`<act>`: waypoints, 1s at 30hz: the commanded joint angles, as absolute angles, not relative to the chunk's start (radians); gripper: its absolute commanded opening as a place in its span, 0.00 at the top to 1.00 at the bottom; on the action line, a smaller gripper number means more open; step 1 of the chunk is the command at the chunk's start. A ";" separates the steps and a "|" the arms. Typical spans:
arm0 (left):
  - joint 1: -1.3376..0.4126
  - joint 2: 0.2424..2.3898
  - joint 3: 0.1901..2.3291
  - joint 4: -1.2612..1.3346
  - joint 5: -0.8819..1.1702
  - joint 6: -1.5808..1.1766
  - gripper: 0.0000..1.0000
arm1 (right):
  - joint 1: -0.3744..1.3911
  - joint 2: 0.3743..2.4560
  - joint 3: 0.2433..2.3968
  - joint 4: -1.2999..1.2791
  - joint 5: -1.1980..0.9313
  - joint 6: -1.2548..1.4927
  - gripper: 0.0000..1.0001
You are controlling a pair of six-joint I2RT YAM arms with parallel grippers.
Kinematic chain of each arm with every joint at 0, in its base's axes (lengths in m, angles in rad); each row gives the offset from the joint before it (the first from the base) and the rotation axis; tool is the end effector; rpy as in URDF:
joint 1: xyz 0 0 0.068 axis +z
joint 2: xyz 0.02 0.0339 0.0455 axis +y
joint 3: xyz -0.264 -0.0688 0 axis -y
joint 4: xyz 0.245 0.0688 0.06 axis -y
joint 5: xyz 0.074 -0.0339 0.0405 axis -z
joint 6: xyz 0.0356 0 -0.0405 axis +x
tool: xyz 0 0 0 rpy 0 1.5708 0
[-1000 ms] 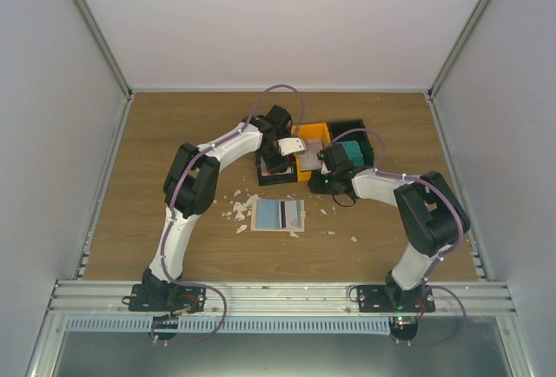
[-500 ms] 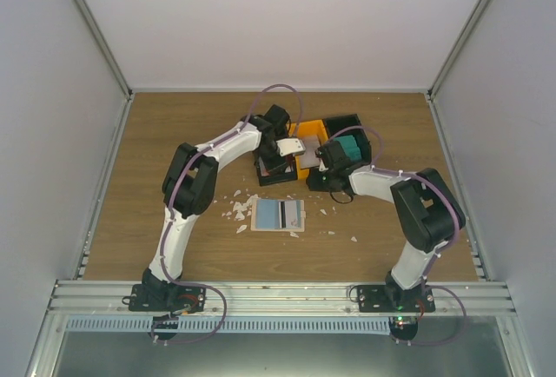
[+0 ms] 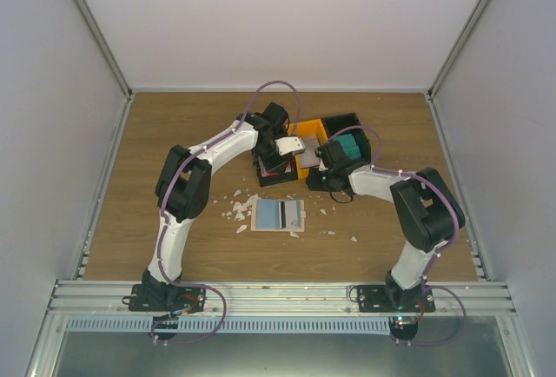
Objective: Put the credit cards into the card holder
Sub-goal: Pick up the credit card from the storage box.
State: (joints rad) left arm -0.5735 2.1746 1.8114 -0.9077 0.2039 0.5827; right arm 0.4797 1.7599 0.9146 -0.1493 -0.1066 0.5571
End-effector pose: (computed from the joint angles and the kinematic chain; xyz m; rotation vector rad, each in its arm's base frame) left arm 0.3761 -0.2515 0.1959 1.5816 2.3441 -0.2873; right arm 0.2969 0.1587 0.1376 0.0606 2.6460 0.5112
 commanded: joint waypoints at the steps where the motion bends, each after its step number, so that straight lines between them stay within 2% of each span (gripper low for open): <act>1: -0.588 2.132 1.794 -0.964 0.250 0.553 0.63 | 0.485 1.788 0.925 -0.132 -0.087 0.574 0.67; 22: -0.587 2.093 1.780 -0.976 0.294 0.547 0.78 | 0.486 1.783 0.924 -0.143 -0.081 0.577 0.67; 30: -0.583 2.113 1.773 -0.968 0.279 0.542 0.87 | 0.485 1.778 0.920 -0.144 -0.078 0.578 0.67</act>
State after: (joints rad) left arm -0.5789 2.1304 1.7836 -0.9676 0.2726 0.5438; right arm 0.4797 1.7607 0.9150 -0.1482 -0.1059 0.5583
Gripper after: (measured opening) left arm 0.149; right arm 0.328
